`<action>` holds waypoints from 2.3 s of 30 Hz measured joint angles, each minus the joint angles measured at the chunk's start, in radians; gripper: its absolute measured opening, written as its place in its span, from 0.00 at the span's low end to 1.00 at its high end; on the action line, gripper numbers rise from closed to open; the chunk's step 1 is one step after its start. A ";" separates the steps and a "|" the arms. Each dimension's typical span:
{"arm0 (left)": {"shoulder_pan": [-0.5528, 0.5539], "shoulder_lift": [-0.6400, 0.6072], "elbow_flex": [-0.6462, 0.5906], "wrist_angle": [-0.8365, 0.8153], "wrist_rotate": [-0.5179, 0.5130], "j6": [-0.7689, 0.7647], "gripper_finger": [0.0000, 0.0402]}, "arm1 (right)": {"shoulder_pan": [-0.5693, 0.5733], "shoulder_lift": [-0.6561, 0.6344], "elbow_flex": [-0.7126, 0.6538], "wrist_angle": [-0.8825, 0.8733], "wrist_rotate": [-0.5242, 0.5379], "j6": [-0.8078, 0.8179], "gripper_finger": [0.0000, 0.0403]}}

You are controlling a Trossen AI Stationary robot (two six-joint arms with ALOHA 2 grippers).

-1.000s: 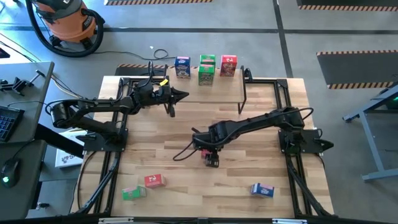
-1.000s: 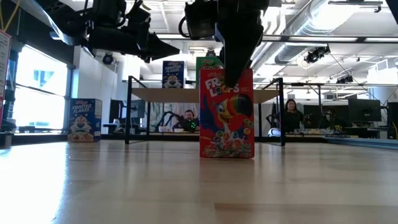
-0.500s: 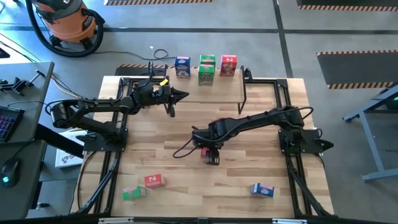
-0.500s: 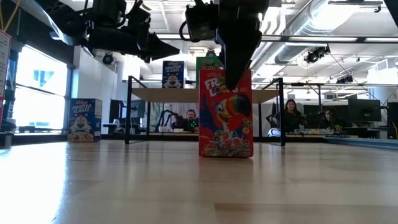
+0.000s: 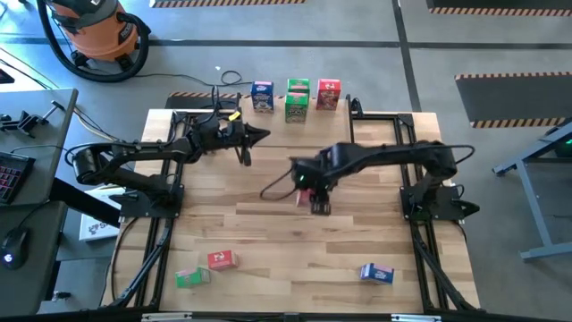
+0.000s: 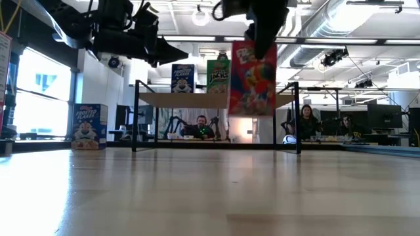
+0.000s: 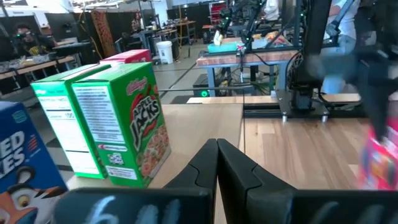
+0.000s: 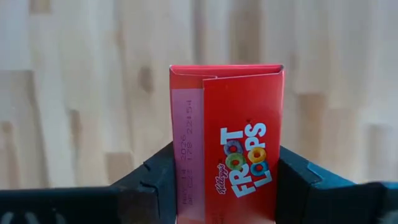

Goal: Stack cereal on shelf
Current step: Put the right red cereal on the shelf aligned with the other red cereal box, then adjust the bottom red cereal box on the shelf

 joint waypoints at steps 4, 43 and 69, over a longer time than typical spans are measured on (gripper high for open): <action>0.006 0.000 0.000 -0.001 0.001 -0.016 0.00 | -0.077 -0.075 0.000 -0.064 0.018 -0.073 0.41; 0.006 0.000 0.000 -0.001 0.003 -0.019 0.00 | -0.519 -0.202 -0.002 0.010 0.286 -0.522 0.48; 0.005 0.000 0.000 -0.017 0.003 -0.024 0.00 | -0.512 -0.260 0.074 -0.094 0.357 -0.364 0.54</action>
